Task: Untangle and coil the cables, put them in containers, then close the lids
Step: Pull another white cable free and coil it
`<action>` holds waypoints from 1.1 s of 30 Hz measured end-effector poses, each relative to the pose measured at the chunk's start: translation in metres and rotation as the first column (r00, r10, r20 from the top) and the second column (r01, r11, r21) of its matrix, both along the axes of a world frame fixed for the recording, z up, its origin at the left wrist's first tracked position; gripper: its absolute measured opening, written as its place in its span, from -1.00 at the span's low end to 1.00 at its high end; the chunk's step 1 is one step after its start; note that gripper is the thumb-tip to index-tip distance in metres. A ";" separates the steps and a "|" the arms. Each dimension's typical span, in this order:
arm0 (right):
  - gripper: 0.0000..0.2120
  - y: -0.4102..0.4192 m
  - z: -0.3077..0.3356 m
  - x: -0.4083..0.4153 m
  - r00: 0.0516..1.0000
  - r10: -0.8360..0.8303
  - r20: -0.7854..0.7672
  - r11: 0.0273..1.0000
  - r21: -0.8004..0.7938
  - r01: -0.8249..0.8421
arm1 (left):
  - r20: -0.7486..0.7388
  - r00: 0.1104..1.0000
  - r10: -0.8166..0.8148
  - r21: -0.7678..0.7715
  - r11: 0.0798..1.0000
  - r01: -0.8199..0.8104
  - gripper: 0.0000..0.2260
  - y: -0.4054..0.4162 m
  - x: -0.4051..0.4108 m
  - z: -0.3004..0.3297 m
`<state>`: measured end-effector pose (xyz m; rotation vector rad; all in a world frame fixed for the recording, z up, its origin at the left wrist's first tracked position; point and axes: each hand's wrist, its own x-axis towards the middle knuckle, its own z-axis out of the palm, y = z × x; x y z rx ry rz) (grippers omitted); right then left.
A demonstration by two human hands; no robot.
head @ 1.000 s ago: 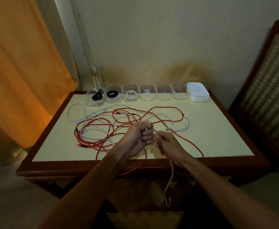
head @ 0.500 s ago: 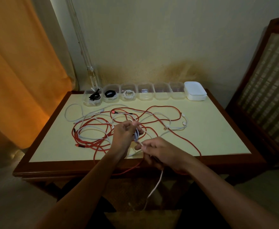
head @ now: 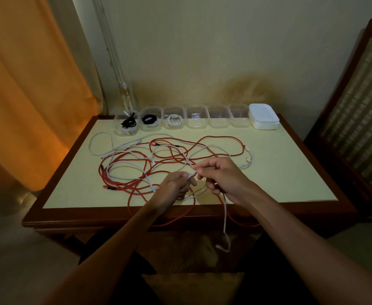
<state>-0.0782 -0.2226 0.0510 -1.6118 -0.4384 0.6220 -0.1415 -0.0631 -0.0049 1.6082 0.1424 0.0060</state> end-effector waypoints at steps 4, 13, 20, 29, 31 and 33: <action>-0.87 -0.002 -0.011 0.004 0.995 -0.048 0.083 0.997 -0.049 0.052 | -0.052 0.993 -0.104 -0.265 0.960 0.087 -0.71 0.005 -0.005 -0.003; -0.86 -0.003 -0.039 0.003 0.955 -0.184 0.235 0.974 -0.088 0.209 | -0.113 0.944 -0.309 -0.631 0.757 0.172 -0.69 -0.003 -0.010 0.000; -0.87 0.002 -0.043 0.005 0.949 -0.223 0.223 0.969 -0.057 0.240 | -0.149 0.960 -0.239 -0.489 0.861 0.139 -0.63 -0.015 -0.018 -0.006; -0.83 0.007 -0.053 -0.008 0.975 -0.154 0.159 0.984 -0.061 0.166 | -0.094 0.987 -0.132 -0.762 0.648 0.014 -0.59 -0.008 -0.012 0.009; -0.78 0.005 -0.057 -0.015 0.991 -0.055 0.125 0.990 -0.124 0.070 | -0.057 0.996 -0.066 -0.832 0.555 -0.011 -0.56 -0.005 -0.010 0.012; -0.77 0.002 -0.058 -0.021 0.996 0.085 0.040 0.974 -0.215 -0.074 | -0.065 0.998 0.009 -0.870 0.490 -0.061 -0.52 -0.001 -0.010 0.011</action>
